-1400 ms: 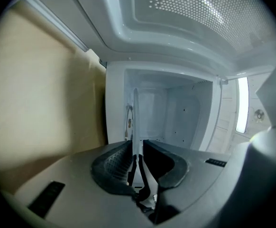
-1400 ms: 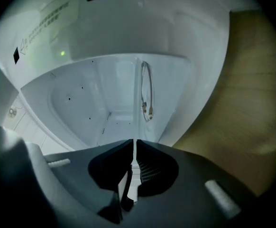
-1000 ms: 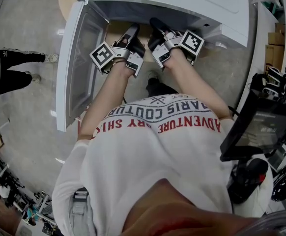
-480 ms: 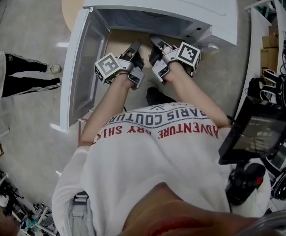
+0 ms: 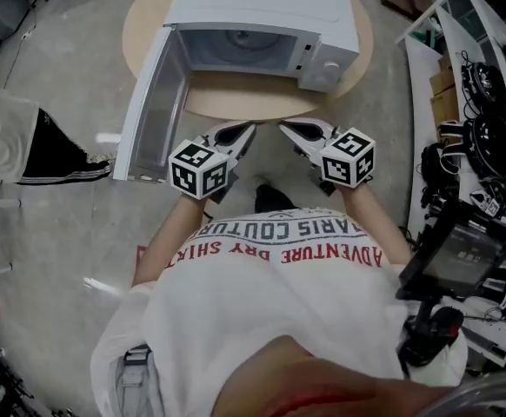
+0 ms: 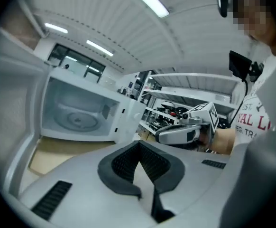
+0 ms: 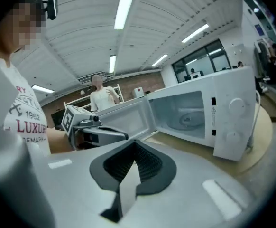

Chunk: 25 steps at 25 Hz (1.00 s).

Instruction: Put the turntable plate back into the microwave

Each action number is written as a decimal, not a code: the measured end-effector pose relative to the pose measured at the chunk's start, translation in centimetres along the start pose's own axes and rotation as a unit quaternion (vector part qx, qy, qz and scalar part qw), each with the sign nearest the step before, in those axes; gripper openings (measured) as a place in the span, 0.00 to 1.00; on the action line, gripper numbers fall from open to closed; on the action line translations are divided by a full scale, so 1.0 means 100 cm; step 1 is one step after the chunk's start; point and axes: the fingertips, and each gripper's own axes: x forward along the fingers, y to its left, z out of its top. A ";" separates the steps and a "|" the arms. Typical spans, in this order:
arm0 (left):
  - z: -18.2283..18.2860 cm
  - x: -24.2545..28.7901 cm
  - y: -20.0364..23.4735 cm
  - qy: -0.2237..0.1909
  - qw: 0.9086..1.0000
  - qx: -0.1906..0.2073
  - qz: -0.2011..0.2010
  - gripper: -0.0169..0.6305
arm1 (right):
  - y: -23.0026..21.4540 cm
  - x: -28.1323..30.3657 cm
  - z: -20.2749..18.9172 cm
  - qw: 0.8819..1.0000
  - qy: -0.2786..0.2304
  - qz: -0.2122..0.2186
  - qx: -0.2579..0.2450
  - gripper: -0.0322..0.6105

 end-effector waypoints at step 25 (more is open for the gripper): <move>-0.247 -0.269 -0.448 0.036 0.998 0.034 -0.024 0.03 | 0.400 -0.293 -0.259 0.997 0.021 -0.029 -0.066 0.05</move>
